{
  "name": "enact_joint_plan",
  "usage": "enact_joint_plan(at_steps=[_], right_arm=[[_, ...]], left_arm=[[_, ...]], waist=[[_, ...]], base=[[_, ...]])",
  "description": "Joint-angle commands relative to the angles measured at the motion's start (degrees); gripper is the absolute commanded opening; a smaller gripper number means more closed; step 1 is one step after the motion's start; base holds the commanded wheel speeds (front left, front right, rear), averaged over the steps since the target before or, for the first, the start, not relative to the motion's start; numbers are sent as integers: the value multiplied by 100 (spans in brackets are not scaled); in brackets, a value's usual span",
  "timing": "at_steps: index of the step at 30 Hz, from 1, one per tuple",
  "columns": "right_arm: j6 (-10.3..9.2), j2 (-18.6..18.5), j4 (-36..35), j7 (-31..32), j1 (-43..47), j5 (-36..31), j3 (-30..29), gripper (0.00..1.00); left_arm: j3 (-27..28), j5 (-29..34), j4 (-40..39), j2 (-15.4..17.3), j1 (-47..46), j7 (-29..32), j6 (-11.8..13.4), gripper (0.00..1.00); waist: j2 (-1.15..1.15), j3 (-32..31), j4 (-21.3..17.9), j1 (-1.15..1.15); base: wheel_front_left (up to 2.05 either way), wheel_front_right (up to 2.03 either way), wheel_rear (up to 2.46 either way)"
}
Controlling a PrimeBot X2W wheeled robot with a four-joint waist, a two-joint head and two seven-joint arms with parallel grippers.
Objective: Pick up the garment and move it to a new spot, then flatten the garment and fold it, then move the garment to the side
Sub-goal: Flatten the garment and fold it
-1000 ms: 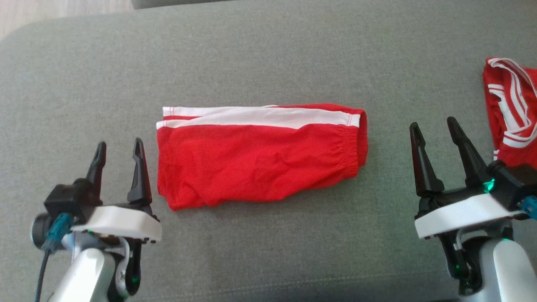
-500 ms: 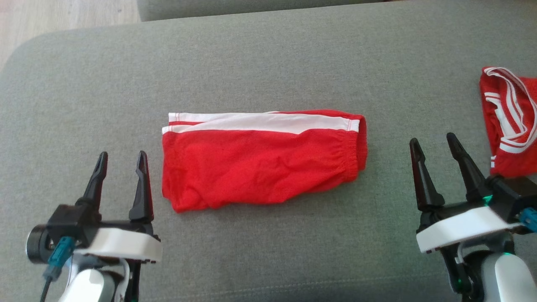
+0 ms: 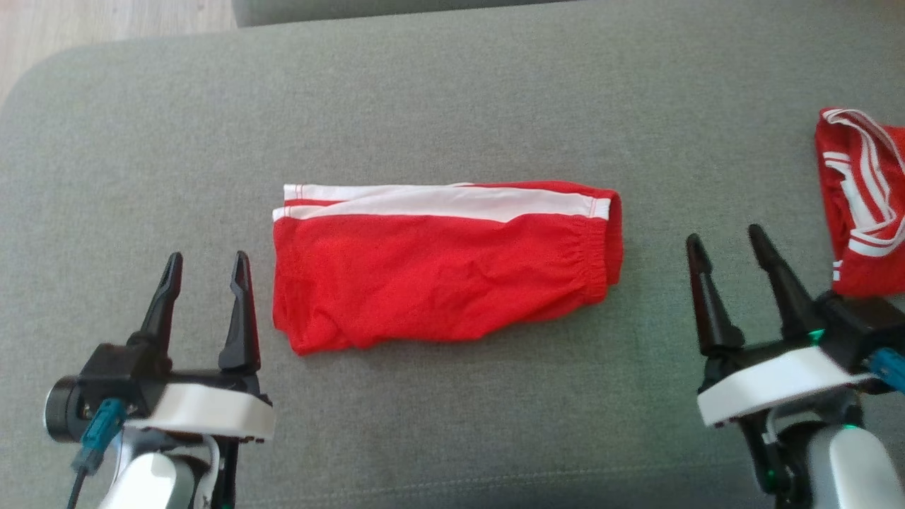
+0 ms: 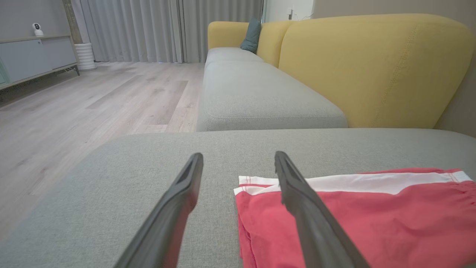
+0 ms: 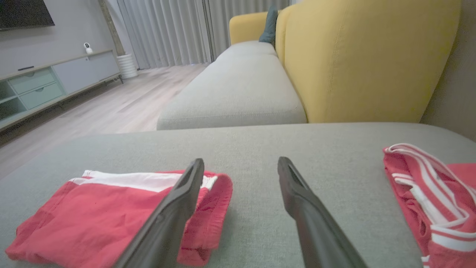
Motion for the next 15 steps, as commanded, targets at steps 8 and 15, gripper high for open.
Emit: enact_joint_plan(at_steps=[8,15], right_arm=[[-5,-28,461,459,-544,198,764,100],[-5,-15,1119,648,-867,274,636,100]], left_arm=[[133,40,-183,125,-513,-13,-52,100],[60,76,-85,37,-765,-78,-143,100]], waist=[[0,477,191,0],[0,810,309,0]], base=[[0,0,0],[0,0,0]])
